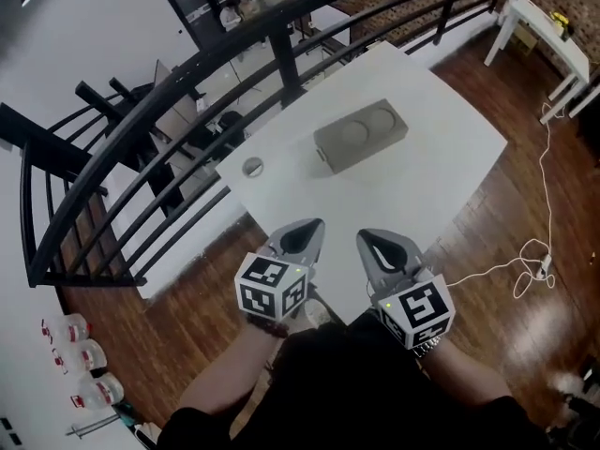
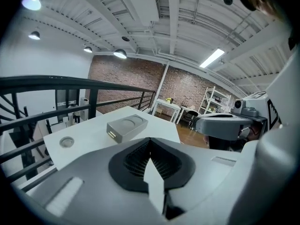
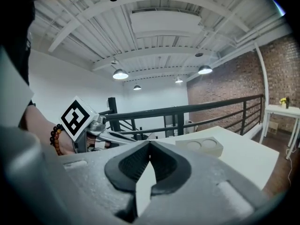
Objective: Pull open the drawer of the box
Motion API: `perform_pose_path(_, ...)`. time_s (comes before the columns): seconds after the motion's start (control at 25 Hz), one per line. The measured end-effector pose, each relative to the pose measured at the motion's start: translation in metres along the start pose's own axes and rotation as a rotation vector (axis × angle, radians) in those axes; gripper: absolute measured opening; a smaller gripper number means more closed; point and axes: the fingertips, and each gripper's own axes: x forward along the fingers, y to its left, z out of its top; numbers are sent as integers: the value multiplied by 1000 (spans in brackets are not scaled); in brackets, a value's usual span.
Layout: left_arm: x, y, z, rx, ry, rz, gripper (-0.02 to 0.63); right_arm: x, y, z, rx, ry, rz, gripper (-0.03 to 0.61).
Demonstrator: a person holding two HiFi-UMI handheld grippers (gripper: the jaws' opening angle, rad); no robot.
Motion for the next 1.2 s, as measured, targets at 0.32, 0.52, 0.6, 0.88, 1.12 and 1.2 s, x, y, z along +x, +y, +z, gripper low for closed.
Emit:
perform_pose_path(0.32,28,13,8,-41,47,11,17,4,-24,1,50,-20,-10,-8)
perform_pose_path(0.52,42,33,10,-46,68,5,17,23,-29,1,70,-18,-26,-8)
perform_pose_path(0.6,50,44,12,-71,76,-18,20,32,-27,1,72,-4,-43,-8)
perform_pose_path(0.88,78,76,6,-179,118,-130,29,56,-21,-3,102,41,-146,-8)
perform_pose_path(1.12,106,118,-8,-331,154,-158,62,78,-13,-7,110,81,-199,-8)
perform_pose_path(1.2,115,128,-12,-375,164,-163,75,82,-11,-10,111,92,-209,-8)
